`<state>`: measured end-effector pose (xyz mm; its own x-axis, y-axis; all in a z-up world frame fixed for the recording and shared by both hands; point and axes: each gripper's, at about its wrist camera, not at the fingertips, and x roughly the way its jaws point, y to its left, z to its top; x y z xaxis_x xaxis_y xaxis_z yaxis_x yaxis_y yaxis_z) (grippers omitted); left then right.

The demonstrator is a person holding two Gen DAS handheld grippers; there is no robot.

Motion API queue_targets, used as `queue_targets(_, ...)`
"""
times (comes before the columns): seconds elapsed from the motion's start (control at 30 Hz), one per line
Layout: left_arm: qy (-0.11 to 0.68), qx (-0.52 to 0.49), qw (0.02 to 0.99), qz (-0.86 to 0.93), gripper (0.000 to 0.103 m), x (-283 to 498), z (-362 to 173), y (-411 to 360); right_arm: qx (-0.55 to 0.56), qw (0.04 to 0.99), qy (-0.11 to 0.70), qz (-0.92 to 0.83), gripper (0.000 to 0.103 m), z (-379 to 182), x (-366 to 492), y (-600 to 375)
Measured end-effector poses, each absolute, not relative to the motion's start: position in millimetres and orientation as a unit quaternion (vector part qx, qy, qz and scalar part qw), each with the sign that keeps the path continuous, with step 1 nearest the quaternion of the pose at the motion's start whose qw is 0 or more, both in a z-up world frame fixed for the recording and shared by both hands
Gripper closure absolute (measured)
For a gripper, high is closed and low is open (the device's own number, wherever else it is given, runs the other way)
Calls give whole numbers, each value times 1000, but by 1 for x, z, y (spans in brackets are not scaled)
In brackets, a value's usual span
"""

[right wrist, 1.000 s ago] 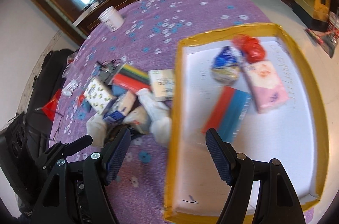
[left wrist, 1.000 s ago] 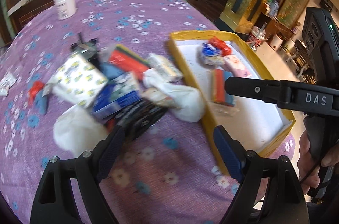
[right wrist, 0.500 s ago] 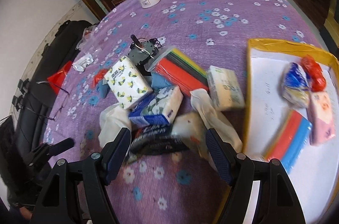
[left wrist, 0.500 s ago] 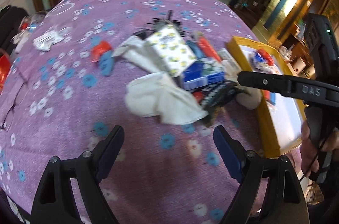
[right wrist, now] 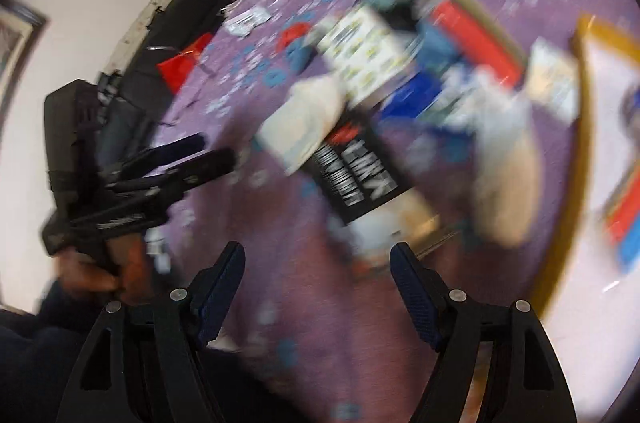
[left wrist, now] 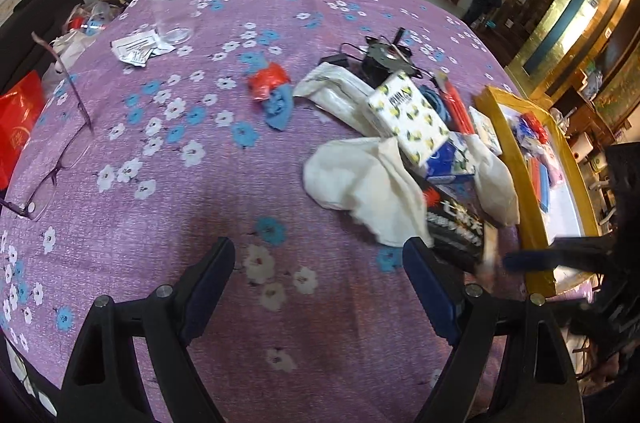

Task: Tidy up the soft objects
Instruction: 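Grasp the white cloth glove with left tool while right tool grasps black snack bag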

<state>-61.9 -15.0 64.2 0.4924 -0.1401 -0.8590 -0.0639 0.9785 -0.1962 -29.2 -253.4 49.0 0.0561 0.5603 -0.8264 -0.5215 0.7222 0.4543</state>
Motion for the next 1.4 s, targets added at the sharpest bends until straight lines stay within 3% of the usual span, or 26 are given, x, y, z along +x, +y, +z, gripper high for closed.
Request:
queue_targets(0.37, 509, -93, 855, -38, 18, -55, 61, -18, -94, 751, 551, 352, 24, 28, -1, -212)
queue_targets(0.4, 510, -91, 855, -40, 18, -54, 62, -18, -91, 749, 554, 352, 28, 26, 0, -211)
queue_targets(0.43, 510, -90, 854, -41, 18, -53, 62, -18, -86, 747, 557, 352, 51, 24, 0, -209)
queue_targets(0.47, 511, -90, 854, -43, 18, -51, 63, -18, -87, 746, 562, 346, 56, 22, -2, -209)
queue_targets(0.8, 517, -85, 848, -81, 14, -18, 62, -30, -22, 756, 568, 323, 57, 43, -39, -256)
queue_targets(1.17, 555, -55, 826, -81, 13, 22, 19, -56, 28, 786, 552, 278, 57, 64, -53, -307)
queue_targets(1.23, 543, -38, 835, -82, 23, 24, 17, -61, 34, 787, 552, 273, 57, 64, -52, -310)
queue_targets(1.27, 541, -29, 837, -80, 46, 24, 15, -63, 35, 789, 551, 271, 57, 66, -53, -316)
queue_targets(1.33, 534, -20, 841, -81, 56, 23, 15, -68, 38, 791, 549, 267, 57, 70, -52, -320)
queue_targets(1.37, 534, -25, 840, -89, 68, 22, 15, -69, 40, 793, 547, 266, 57, 72, -51, -322)
queue_targets(1.4, 533, -29, 840, -92, 71, 20, 15, -70, 41, 794, 545, 265, 57, 73, -50, -322)
